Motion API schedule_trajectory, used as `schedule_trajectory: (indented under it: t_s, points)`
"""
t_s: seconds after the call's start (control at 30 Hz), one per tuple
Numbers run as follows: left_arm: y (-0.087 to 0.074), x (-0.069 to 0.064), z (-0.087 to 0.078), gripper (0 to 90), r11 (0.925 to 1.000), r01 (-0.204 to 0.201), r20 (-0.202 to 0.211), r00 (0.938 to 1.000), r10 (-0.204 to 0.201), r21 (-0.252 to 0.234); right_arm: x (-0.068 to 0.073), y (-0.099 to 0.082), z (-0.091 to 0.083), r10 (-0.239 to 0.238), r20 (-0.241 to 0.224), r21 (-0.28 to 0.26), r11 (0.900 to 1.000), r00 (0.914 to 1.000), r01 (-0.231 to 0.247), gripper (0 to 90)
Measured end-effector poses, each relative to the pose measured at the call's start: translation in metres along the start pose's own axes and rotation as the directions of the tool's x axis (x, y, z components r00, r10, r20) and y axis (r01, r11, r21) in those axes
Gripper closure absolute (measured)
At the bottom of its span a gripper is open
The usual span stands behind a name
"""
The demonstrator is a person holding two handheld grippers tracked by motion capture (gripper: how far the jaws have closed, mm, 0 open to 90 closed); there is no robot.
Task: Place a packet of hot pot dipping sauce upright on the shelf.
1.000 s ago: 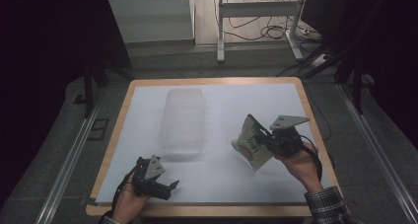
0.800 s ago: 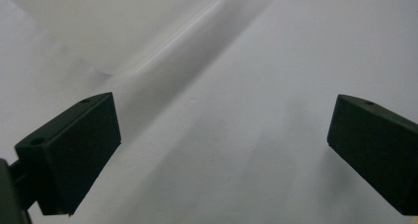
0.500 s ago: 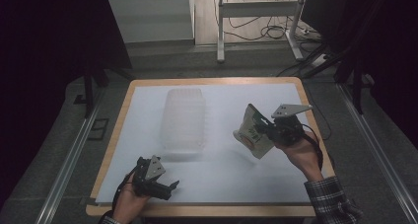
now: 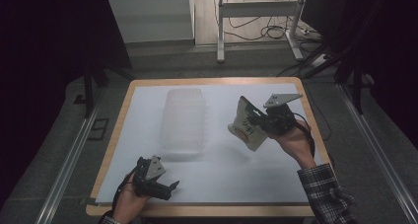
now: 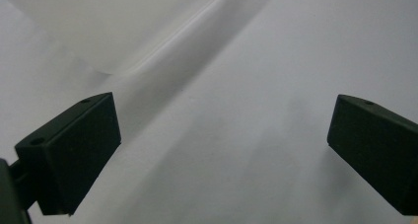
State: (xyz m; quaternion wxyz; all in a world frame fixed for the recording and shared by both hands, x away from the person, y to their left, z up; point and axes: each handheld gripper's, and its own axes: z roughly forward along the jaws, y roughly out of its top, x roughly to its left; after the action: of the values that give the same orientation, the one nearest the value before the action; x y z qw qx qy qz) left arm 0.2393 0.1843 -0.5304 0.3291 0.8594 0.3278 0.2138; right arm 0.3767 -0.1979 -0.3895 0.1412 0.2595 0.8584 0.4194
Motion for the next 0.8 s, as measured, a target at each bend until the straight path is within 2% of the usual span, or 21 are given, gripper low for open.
schedule_trajectory:
  t_s: [0.43,0.8]
  points:
    - [0.0,0.001,-0.001,0.0,0.9996,0.023,0.001,0.9997,-0.023,-0.016,-0.006,0.026,0.017,-0.026,-0.037,-0.028,0.9993,0.999,0.025,89.6]
    - [0.0,0.001,-0.002,0.0,0.9998,0.012,-0.004,0.9999,-0.012,-0.013,-0.01,0.048,0.033,-0.074,-0.046,-0.019,0.9971,0.9962,0.073,89.6]
